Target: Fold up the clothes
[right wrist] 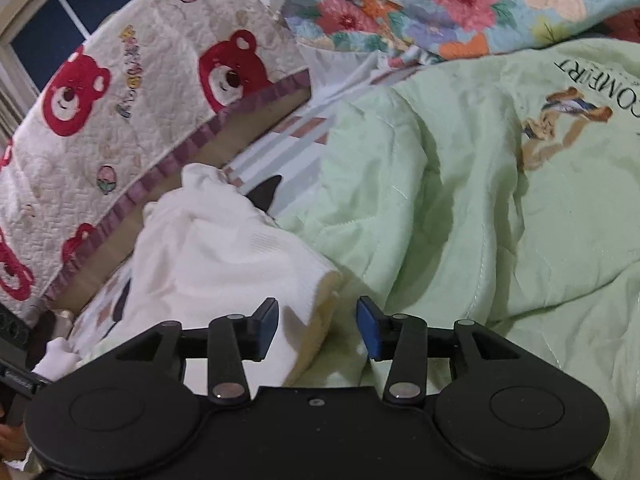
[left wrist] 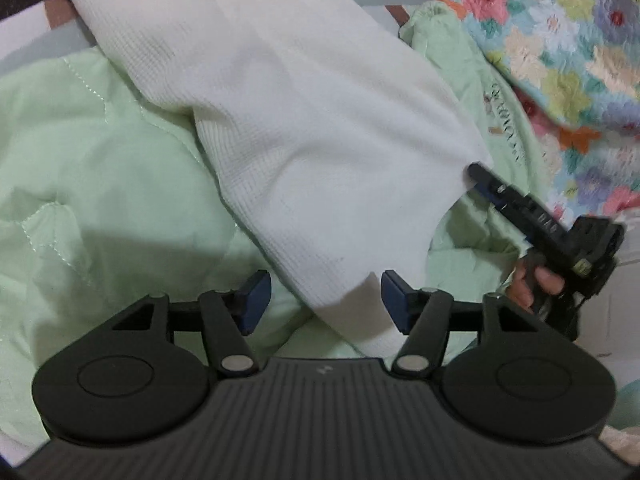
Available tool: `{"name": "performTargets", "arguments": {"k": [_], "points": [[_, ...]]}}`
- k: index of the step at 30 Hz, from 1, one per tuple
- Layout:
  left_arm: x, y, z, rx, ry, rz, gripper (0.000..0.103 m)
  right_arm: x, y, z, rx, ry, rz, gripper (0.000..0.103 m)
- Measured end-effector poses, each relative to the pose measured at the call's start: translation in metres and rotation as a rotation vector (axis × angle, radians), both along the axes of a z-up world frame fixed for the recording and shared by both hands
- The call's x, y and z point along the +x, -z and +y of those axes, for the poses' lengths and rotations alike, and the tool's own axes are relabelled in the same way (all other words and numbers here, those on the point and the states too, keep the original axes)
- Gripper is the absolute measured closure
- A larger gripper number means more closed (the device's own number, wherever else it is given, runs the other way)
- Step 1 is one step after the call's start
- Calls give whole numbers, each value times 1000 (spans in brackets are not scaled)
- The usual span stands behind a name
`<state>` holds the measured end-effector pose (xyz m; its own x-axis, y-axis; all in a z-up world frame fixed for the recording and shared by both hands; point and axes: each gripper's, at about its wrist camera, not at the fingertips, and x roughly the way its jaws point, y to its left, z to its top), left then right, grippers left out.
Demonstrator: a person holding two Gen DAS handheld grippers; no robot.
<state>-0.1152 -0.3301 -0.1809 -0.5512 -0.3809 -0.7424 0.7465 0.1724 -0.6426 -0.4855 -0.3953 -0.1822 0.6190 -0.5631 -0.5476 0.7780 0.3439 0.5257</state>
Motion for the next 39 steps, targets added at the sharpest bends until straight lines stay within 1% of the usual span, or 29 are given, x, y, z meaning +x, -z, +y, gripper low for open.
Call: {"name": "performTargets", "arguments": {"k": [1, 2, 3, 4, 6, 7, 9, 11, 12, 13, 14, 15, 16, 17, 19, 21, 22, 24, 25, 26, 27, 28, 29, 30, 32, 34, 36, 38, 39], "points": [[0, -1, 0, -17, -8, 11, 55, 1, 0, 0, -5, -3, -1, 50], [-1, -3, 0, -37, -14, 10, 79, 3, 0, 1, -16, -17, 1, 50], [-3, -5, 0, -56, -19, 10, 102, 5, -1, 1, -28, -33, 3, 64], [-5, -8, 0, -77, -25, 6, 102, 8, -4, 2, -60, -80, -3, 93], [-7, -15, 0, -118, -22, 1, 102, 13, -21, 16, -194, -197, -60, 96], [-9, -17, -1, -127, -12, -5, 102, 16, -28, 21, -238, -232, -74, 96], [-14, -16, -3, -116, 18, -15, 99, 25, -35, 22, -244, -231, -8, 95], [-19, -8, -7, -63, 45, -19, 89, 31, -32, 18, -225, -192, 80, 92], [-21, -2, -9, -29, 58, -19, 73, 32, -28, 15, -209, -167, 123, 92], [-23, 3, -12, 6, 69, -16, 61, 31, -25, 14, -192, -149, 140, 91], [-26, 8, -14, 41, 81, -13, 61, 28, -21, 12, -162, -138, 125, 89], [-28, 13, -15, 74, 87, -10, 61, 24, -18, 10, -131, -128, 107, 81], [-28, 16, -15, 93, 86, 1, 61, 20, -14, 9, -98, -117, 81, 61], [-27, 19, -15, 100, 86, 18, 61, 17, -8, 8, -62, -102, 57, 55], [-22, 21, -16, 87, 58, 73, 60, 11, 3, 6, 5, -82, 13, 53], [-16, 20, -14, 62, 15, 106, 56, 10, 12, 6, 43, -89, -23, 52], [-14, 21, -13, 55, -10, 125, 52, 11, 15, 5, 49, -92, -28, 52], [-9, 25, -11, 49, -65, 164, 49, 16, 16, 1, 47, -70, -24, 52], [-7, 28, -10, 44, -98, 201, 48, 18, 16, -1, 46, -58, -22, 52], [-4, 34, -9, 38, -135, 254, 48, 21, 16, -4, 48, -57, -21, 52], [-5, 35, -9, 30, -148, 268, 50, 25, 14, -5, 38, -61, -20, 56], [-9, 33, -12, 22, -141, 250, 68, 29, 10, -3, 11, -78, -14, 77], [-14, 31, -14, 13, -135, 231, 82, 33, 6, -1, -19, -97, -7, 94], [-18, 29, -17, 4, -128, 212, 91, 36, -3, 3, -69, -122, 5, 95], [-26, 18, -20, -31, -103, 164, 92, 30, -31, 16, -188, -165, -70, 95], [-26, -18, -15, -121, -46, 108, 92, 23, -59, 29, -309, -208, -152, 95], [-24, -52, -6, -205, 5, 69, 92, 12, -75, 29, -340, -169, -160, 95], [-22, -73, 6, -285, 45, 30, 92, 3, -63, 19, -302, -129, -115, 97], [-21, -74, 9, -282, 58, 23, 92, 4, -48, 16, -252, -108, -71, 98]]}}
